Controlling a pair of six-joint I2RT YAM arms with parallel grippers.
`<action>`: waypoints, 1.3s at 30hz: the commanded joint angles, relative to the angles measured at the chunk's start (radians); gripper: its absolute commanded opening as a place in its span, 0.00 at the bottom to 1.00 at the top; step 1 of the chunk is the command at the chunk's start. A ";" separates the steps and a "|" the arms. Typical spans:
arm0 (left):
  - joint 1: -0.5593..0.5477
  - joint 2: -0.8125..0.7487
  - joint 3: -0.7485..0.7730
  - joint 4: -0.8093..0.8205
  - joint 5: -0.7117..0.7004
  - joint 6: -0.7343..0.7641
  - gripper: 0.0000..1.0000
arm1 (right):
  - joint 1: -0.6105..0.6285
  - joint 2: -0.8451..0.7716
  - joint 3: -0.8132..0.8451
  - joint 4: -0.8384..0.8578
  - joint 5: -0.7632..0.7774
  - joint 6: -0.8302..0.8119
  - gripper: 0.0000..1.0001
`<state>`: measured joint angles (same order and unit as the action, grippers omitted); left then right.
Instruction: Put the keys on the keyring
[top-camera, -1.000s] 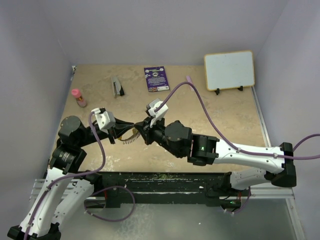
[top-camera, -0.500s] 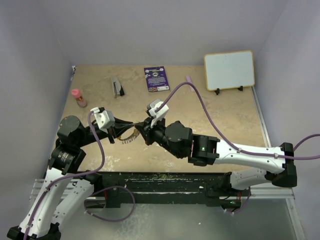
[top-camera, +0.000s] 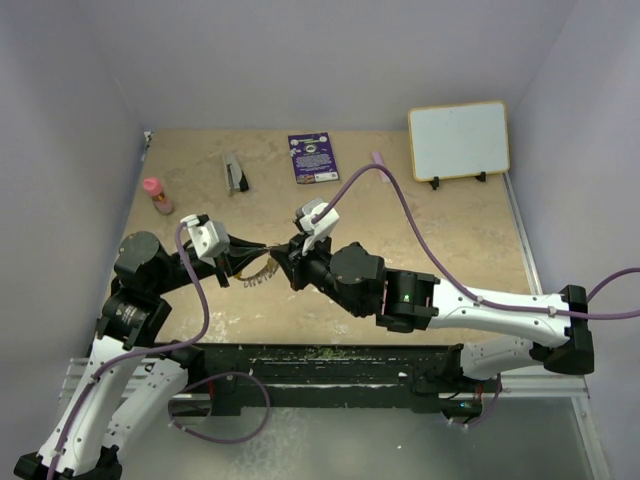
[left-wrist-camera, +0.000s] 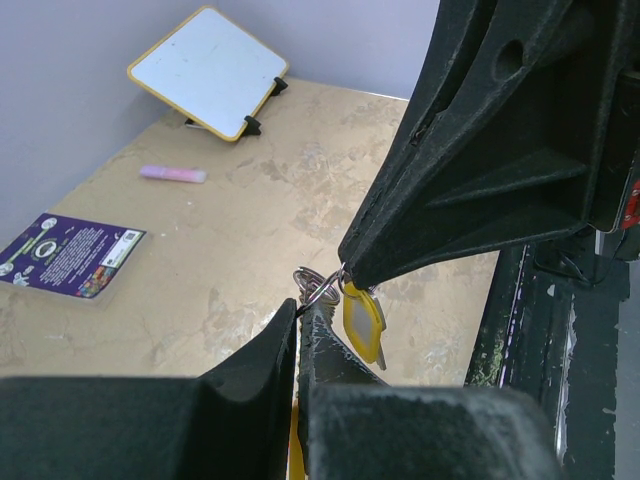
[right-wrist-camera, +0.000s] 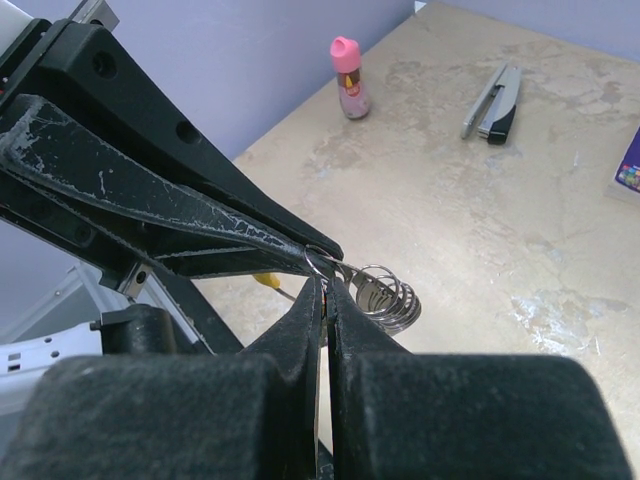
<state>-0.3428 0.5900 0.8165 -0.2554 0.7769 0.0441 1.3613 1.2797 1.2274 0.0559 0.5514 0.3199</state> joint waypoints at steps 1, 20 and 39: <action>-0.005 -0.022 0.052 0.056 0.018 -0.020 0.03 | -0.003 -0.041 -0.010 0.005 0.052 0.018 0.00; -0.004 -0.027 0.051 0.069 -0.011 -0.025 0.03 | -0.004 -0.024 0.010 -0.033 0.094 0.037 0.00; -0.005 -0.030 -0.003 0.064 -0.056 -0.031 0.03 | -0.004 0.005 0.043 -0.114 0.142 0.106 0.00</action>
<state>-0.3428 0.5579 0.8196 -0.2256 0.7464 -0.0135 1.3605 1.3285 1.2484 -0.0555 0.6735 0.3855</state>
